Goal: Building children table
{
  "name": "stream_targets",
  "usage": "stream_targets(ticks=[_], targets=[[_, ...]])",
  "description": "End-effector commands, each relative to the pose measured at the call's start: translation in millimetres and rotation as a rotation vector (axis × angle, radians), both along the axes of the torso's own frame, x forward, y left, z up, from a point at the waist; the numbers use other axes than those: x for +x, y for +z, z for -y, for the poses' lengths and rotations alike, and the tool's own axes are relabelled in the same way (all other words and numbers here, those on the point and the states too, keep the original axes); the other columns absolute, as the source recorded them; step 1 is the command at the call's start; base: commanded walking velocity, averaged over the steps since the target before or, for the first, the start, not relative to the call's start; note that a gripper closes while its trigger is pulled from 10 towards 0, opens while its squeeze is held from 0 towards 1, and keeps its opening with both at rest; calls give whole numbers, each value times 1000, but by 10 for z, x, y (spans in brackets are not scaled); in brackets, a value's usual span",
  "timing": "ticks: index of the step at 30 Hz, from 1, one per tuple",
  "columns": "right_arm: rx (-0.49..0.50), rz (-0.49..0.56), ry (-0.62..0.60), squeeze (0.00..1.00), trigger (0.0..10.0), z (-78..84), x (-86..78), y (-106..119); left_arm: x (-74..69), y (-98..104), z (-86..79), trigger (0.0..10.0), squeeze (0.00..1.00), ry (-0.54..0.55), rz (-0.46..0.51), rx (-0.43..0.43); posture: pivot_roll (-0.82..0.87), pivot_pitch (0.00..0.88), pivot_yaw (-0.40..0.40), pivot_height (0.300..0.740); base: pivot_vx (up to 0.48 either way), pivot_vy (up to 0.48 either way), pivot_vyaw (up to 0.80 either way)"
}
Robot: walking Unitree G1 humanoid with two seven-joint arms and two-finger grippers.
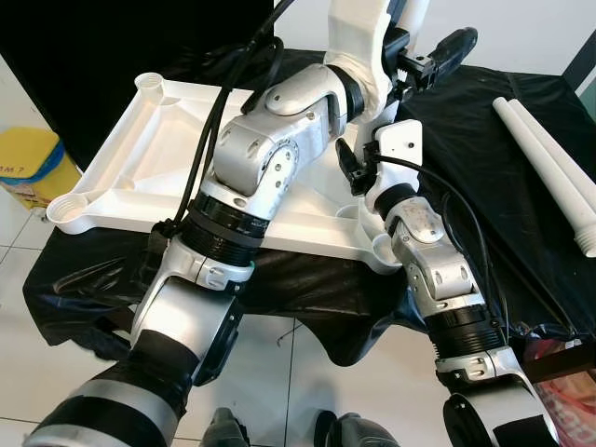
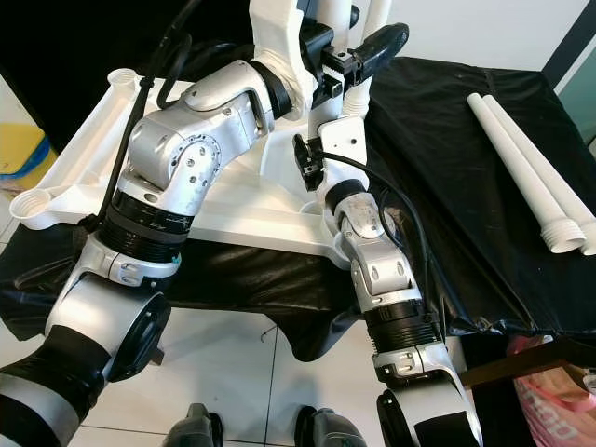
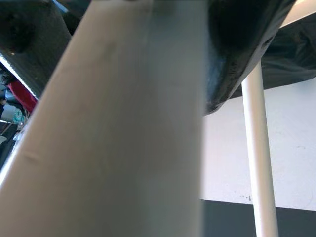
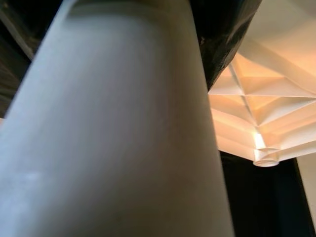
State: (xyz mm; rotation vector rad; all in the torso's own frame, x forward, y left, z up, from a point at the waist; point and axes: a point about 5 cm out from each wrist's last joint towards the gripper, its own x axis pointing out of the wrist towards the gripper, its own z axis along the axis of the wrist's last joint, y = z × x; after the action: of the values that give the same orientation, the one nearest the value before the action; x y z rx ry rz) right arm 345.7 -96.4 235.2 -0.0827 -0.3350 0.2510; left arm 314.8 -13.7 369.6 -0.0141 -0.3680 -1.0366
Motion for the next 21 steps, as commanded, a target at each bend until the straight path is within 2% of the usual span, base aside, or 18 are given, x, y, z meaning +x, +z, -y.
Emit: stream_targets(ticks=[1,3,4,12,17,18,21], targets=[[6,10,-22,0,10000,33,4,42,-45,16,9,10000,0,-28,32,-4,7,150,-66,740,0,0,0],[15,6,-45,0,10000,69,11,40,-32,16,-15,10000,0,-21,34,-12,0,152,-65,740,0,0,0],[33,4,-80,0,10000,123,8,38,10,-7,-87,10000,0,5,37,-31,-4,148,-48,740,0,0,0],[60,-5,-108,0,10000,166,-20,-3,36,-90,-160,10000,0,51,49,-31,10,157,-41,740,0,0,0],[76,-7,-135,0,10000,213,-51,-52,34,-256,-216,10000,0,95,41,-5,21,177,-52,740,0,0,0],[90,-4,-152,0,10000,256,-82,-82,22,-373,-256,10000,0,126,33,-3,26,181,-54,740,0,0,0],[96,-9,-161,0,10000,283,-97,-109,13,-418,-277,10000,0,135,28,-9,30,185,-56,740,0,0,0]])
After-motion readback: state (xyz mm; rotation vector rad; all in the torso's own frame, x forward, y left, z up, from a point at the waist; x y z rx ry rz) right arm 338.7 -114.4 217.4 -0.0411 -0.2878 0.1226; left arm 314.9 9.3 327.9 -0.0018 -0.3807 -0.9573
